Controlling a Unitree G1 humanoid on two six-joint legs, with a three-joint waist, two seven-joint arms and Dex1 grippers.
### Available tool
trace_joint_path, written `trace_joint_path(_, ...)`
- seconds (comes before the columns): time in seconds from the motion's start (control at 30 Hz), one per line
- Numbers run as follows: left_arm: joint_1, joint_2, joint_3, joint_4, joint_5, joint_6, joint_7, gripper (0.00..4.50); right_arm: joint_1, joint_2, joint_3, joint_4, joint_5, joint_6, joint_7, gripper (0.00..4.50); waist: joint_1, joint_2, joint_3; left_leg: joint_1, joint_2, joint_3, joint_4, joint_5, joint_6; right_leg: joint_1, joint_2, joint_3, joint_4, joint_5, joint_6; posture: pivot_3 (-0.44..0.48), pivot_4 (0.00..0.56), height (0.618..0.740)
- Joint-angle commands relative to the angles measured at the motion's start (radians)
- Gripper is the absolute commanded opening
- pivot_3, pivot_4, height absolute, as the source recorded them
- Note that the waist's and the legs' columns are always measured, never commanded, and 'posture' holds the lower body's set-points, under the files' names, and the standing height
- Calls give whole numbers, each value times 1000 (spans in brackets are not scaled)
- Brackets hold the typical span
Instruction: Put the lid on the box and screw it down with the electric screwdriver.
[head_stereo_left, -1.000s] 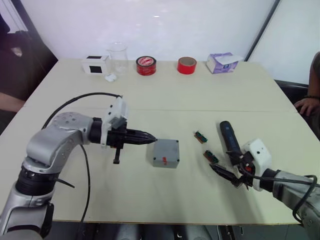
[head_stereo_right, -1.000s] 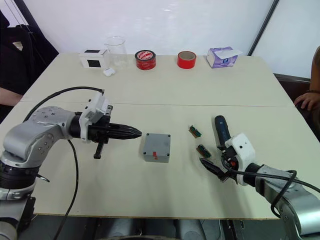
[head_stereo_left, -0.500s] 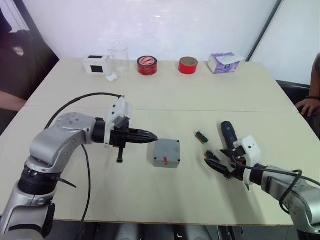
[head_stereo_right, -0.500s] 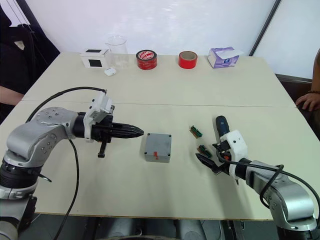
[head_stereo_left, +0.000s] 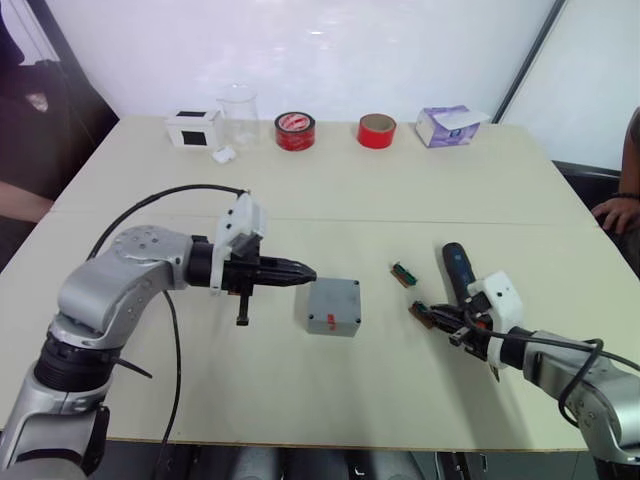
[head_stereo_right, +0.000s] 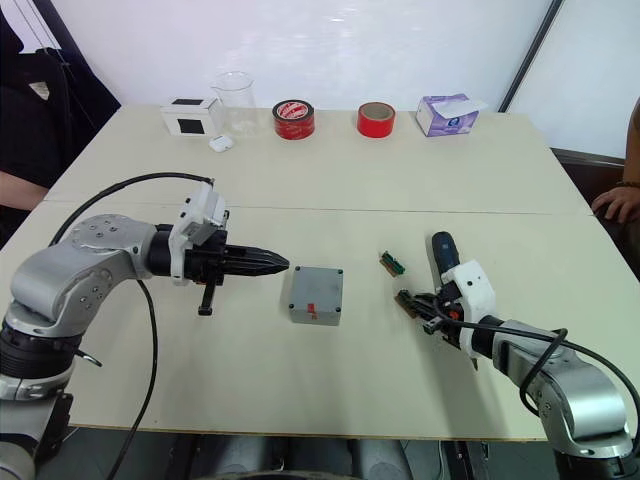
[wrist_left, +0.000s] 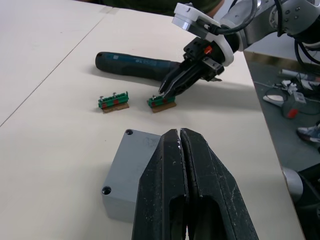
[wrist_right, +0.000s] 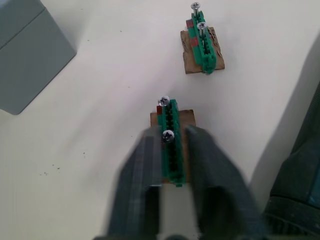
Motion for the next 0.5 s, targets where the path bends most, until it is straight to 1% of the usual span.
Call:
trace_joint_path(0.03, -6, 9, 9, -32, -20, 0, 4, 0, -11, -22, -12, -20, 2, -11, 7, 47, 0, 0, 0, 0, 0, 0, 0, 0, 0, 0, 0, 0, 0, 0, 0, 0, 150, 740)
trace_joint_path(0.2, -2, 10, 12, -32, -22, 5, 10, 0, -33, -27, -61, -54, 56, 19, 14, 47, 0, 0, 0, 0, 0, 0, 0, 0, 0, 0, 0, 0, 0, 0, 0, 0, 150, 740)
trace_joint_path(0.37, 25, 22, 20, -35, -20, 5, 24, 0, -54, -56, -121, -114, 132, 71, 23, 47, 0, 0, 0, 0, 0, 0, 0, 0, 0, 0, 0, 0, 0, 0, 0, 0, 150, 740)
trace_joint_path(0.43, 41, 35, 22, -32, -8, -7, 26, 0, -73, -88, -127, -153, 171, 93, 45, 47, -1, 0, 0, 0, 0, 0, 0, 0, 0, 0, 0, 0, 0, 0, 0, 0, 150, 740)
trace_joint_path(0.5, 55, 47, 29, -26, -3, -14, 25, 0, -125, -108, -113, -182, 216, 116, 55, 47, -3, 0, 0, 0, 0, 0, 0, 0, 0, 0, 0, 0, 0, 0, 0, 0, 150, 740)
